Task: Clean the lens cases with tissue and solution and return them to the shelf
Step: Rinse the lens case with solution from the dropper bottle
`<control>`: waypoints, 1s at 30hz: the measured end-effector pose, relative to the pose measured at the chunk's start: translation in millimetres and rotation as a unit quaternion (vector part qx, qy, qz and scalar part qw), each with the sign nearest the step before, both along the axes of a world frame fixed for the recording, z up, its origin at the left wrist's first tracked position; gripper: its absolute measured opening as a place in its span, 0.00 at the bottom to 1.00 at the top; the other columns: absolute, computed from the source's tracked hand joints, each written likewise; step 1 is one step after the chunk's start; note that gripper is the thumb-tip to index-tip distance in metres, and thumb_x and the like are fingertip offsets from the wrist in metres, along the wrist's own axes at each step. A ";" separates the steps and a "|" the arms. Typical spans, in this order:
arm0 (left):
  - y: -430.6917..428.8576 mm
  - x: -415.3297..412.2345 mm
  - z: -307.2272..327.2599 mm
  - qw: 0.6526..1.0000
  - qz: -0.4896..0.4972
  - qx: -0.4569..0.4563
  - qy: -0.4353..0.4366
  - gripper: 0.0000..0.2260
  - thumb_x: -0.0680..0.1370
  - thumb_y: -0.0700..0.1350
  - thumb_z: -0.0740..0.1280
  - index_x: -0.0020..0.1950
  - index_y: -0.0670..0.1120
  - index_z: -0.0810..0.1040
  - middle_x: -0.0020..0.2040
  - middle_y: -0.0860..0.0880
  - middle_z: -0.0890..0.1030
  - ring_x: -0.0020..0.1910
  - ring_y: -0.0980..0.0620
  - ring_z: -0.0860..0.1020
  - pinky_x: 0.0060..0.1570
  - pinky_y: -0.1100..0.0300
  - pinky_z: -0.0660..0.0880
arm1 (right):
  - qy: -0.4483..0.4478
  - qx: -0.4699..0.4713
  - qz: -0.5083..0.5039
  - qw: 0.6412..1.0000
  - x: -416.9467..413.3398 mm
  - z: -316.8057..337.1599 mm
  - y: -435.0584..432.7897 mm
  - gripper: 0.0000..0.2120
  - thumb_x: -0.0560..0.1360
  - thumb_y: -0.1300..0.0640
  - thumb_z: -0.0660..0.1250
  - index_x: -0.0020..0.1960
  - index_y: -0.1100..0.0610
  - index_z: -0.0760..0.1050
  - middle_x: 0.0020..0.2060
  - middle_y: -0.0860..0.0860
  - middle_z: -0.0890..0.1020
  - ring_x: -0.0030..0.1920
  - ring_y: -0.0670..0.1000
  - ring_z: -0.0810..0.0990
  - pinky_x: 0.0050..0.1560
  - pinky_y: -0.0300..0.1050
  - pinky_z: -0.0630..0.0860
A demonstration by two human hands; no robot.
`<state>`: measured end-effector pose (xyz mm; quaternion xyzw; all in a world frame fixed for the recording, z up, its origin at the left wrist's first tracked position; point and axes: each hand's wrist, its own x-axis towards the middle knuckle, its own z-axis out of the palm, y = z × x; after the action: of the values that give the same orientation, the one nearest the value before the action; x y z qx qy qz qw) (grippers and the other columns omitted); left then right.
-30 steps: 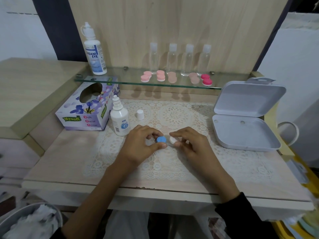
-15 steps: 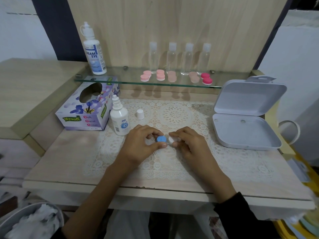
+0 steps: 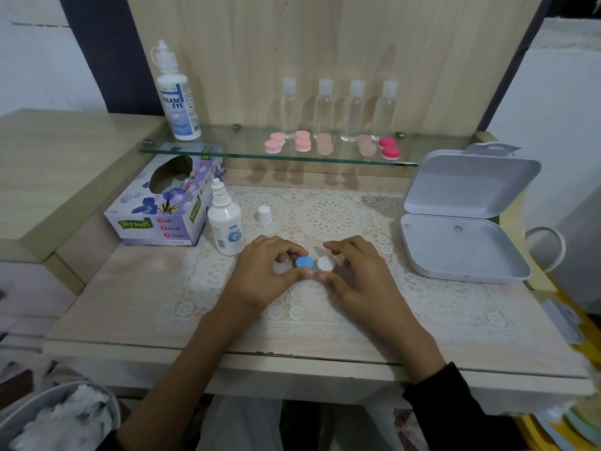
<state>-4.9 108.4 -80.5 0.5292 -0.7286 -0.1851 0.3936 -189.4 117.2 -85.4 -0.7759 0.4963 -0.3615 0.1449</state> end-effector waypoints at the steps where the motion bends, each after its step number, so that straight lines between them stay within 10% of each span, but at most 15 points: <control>1: 0.2 -0.2 0.2 1.000 0.000 0.001 0.003 0.13 0.66 0.50 0.78 0.48 0.52 0.83 0.41 0.59 0.80 0.44 0.57 0.74 0.46 0.68 0.69 | 0.003 0.000 0.004 1.000 -0.5 -0.4 -0.2 0.19 0.74 0.53 0.70 0.64 0.55 0.76 0.49 0.43 0.71 0.52 0.44 0.70 0.52 0.30 0.64; 10: 0.3 -0.2 0.1 1.000 0.002 -0.003 0.000 0.13 0.66 0.50 0.78 0.48 0.52 0.83 0.41 0.60 0.79 0.44 0.57 0.74 0.46 0.63 0.72 | -0.009 0.014 -0.022 1.000 0.0 -3.3 -5.0 0.13 0.71 0.51 0.74 0.52 0.55 0.79 0.46 0.45 0.74 0.49 0.44 0.70 0.47 0.29 0.63; 30: 1.3 -1.7 1.0 1.000 0.003 0.004 0.018 0.13 0.65 0.49 0.78 0.48 0.51 0.83 0.41 0.57 0.80 0.43 0.56 0.74 0.47 0.58 0.73 | -0.024 0.023 0.004 0.999 -0.9 -1.9 -1.5 0.18 0.72 0.56 0.67 0.62 0.52 0.77 0.53 0.45 0.73 0.54 0.45 0.70 0.52 0.33 0.65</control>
<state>-6.6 109.7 -79.6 0.5298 -0.7190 -0.1958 0.4051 -190.3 115.8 -87.3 -0.7655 0.4977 -0.3678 0.1760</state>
